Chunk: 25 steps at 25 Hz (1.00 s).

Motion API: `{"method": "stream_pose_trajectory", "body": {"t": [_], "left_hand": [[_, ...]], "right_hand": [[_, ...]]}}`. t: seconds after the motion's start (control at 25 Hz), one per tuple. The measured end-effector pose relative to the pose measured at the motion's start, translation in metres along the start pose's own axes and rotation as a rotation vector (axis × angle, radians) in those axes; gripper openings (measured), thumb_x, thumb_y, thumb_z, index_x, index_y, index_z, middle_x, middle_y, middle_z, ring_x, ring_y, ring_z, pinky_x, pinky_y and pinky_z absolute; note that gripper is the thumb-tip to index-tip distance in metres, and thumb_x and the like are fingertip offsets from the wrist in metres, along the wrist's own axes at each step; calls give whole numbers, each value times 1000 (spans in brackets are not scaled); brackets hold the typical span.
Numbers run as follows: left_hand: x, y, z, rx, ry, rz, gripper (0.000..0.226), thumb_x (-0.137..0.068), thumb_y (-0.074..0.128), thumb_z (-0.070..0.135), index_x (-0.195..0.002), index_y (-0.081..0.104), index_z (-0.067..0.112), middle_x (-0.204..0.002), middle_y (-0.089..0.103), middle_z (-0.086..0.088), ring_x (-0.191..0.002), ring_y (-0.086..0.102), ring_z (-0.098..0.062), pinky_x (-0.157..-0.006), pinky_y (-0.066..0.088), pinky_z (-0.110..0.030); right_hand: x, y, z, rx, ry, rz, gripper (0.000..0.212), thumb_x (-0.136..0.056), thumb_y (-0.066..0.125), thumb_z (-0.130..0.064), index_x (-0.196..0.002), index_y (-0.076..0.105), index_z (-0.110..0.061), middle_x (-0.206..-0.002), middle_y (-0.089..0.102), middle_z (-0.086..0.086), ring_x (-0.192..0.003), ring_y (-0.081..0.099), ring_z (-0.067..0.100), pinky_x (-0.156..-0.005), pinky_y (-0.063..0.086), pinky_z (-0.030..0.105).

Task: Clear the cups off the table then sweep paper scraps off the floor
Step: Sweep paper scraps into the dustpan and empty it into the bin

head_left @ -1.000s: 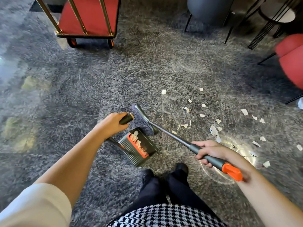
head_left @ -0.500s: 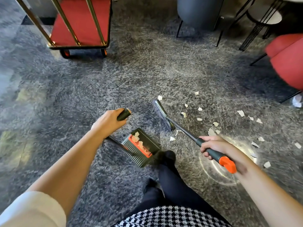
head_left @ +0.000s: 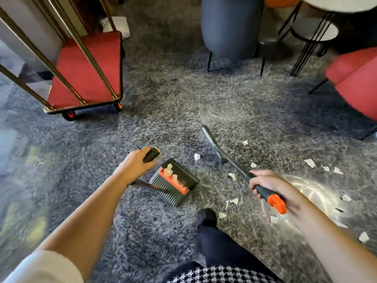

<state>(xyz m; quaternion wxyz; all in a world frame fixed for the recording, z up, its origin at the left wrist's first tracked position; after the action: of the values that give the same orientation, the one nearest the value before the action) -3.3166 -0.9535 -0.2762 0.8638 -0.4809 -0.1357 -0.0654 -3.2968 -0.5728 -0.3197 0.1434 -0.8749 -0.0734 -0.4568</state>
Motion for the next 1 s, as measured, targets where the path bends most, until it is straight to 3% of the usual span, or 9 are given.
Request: {"method": "stream_pose_trajectory", "body": {"t": [0.16,0.24,0.32,0.4,0.52,0.6,0.76,0.88,1.0], "left_hand": [[-73,-16,7,-22,3,-70,14,-88,61,18,-96,51,23,-70,56,-3,-56,52,-16,-53,38,-30],[-100,-19,8,-29,11,-120,19,-88,62,18,-103,52,24,-74,59,-6,-57,53,-17,-54,39,-30],[-125,-24,7,-59,29,-169,22,-89,61,19,-109,53,22,-76,60,-7,-58,53,-18,-54,39,-29],[-150,-33,4,-60,56,-187,26,-90,61,18,-115,56,18,-78,62,-7,-61,56,-20,-56,41,-30],[-180,-49,-7,-51,107,-211,28,-91,61,19,-119,58,17,-84,65,-9,-69,61,-24,-60,43,-30],[-199,-59,-16,-55,142,-234,26,-91,59,21,-117,58,18,-79,64,-5,-64,58,-19,-56,40,-26],[-227,-73,-25,-37,185,-292,29,-92,59,24,-121,55,23,-79,63,-5,-62,57,-19,-57,43,-30],[-240,-78,-26,-35,258,-328,33,-91,59,24,-124,56,22,-74,60,1,-56,54,-13,-52,41,-27],[-247,-84,-35,-58,311,-366,37,-91,59,25,-128,54,25,-77,62,0,-58,56,-13,-54,43,-28]], "right_hand": [[-47,-4,-47,162,-2,49,40,-74,50,15,-112,56,4,-40,51,8,-29,45,15,-33,38,18],[-64,1,-64,236,7,60,21,-72,53,12,-88,56,-1,-42,52,8,-34,48,18,-37,40,21],[-77,11,-80,315,23,64,12,-70,56,8,-77,56,-1,-52,55,11,-43,52,21,-45,44,26],[-84,26,-90,369,40,56,16,-70,59,4,-84,59,-1,-61,60,12,-44,55,20,-44,45,25],[-83,58,-91,448,65,-4,38,-66,62,-2,-103,58,-9,-71,65,11,-47,61,17,-43,44,20],[-77,84,-91,491,89,-44,39,-63,62,-4,-102,59,-10,-72,64,10,-55,66,22,-49,47,23],[-52,138,-101,376,108,-124,47,-71,57,2,-117,58,-6,-65,59,9,-40,53,14,-43,44,20],[-24,156,-109,246,112,-147,57,-76,54,7,-129,51,-15,-62,58,4,-37,52,8,-37,41,18],[5,162,-112,91,111,-107,64,-78,55,10,-137,45,-12,-60,58,5,-38,52,8,-36,41,19]]}}
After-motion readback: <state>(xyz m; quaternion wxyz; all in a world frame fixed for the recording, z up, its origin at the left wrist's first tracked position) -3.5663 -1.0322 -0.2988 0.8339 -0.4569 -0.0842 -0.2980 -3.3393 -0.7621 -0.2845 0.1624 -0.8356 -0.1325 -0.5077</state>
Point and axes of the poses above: each hand's wrist, its own x-axis away from the middle knuckle, its own y-axis out of the palm, z = x × y, the point moved 7 cm from there along -x, towards the middle knuckle
